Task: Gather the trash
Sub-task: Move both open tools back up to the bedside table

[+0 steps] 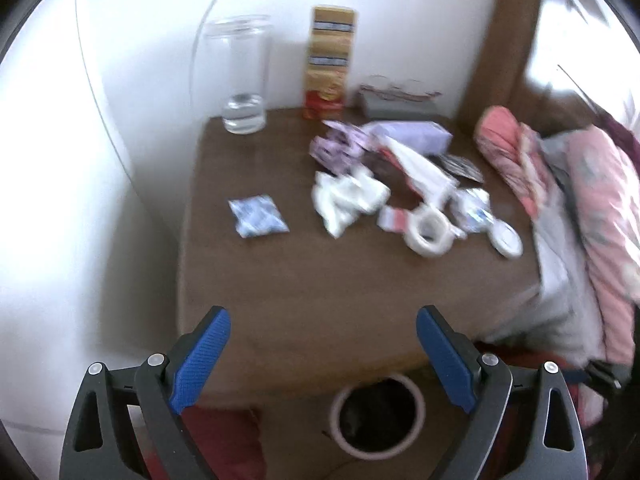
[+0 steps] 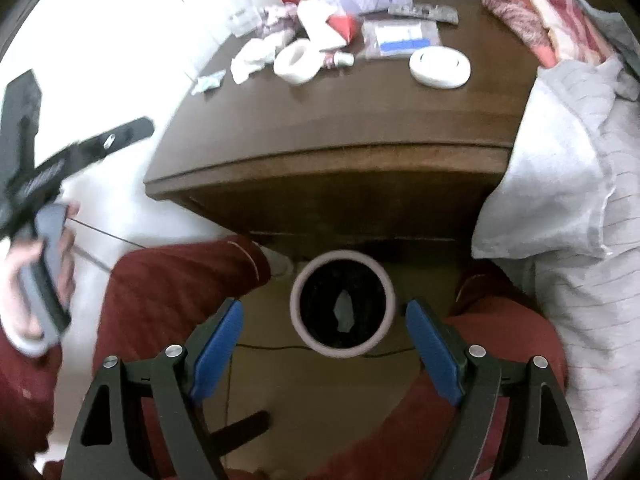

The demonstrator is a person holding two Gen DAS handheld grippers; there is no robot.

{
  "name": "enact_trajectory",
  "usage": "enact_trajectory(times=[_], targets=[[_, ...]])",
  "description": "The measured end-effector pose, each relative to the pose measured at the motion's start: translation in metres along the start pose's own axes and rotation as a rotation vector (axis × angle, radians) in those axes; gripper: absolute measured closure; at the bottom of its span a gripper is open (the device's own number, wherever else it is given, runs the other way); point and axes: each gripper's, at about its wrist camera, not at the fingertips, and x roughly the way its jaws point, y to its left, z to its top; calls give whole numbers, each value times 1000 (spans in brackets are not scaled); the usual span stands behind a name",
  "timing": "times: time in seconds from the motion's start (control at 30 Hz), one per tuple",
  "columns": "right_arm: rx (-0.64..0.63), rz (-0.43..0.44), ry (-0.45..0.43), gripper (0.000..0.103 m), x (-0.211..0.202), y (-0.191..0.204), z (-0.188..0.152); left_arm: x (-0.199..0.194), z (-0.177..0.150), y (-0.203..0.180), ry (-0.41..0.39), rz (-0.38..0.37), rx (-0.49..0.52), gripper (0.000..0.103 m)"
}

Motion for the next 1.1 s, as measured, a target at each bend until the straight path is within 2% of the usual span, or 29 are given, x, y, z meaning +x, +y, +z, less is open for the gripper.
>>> enact_trajectory(times=[0.1,0.23,0.43,0.53,0.7,0.87,0.97,1.1], targets=[[-16,-1,-16,21,-3,4,3,17,22,9,41,55,4,9],[-32,12,-28,21,-11,6,11,47,49,22,125,82,-11,9],[-41,25,-30,21,-11,7,21,82,64,23,201,119,13,9],[-38,31,-35,21,-13,5,29,93,65,24,205,144,27,9],[-26,20,-70,21,-22,-5,46,111,68,25,231,130,35,9],[-6,-42,-114,21,-36,-22,77,124,68,28,232,106,13,6],[2,-77,-137,21,-39,-29,97,127,69,29,233,102,7,1],[7,-134,-129,21,-32,-41,121,131,71,28,232,91,34,0]])
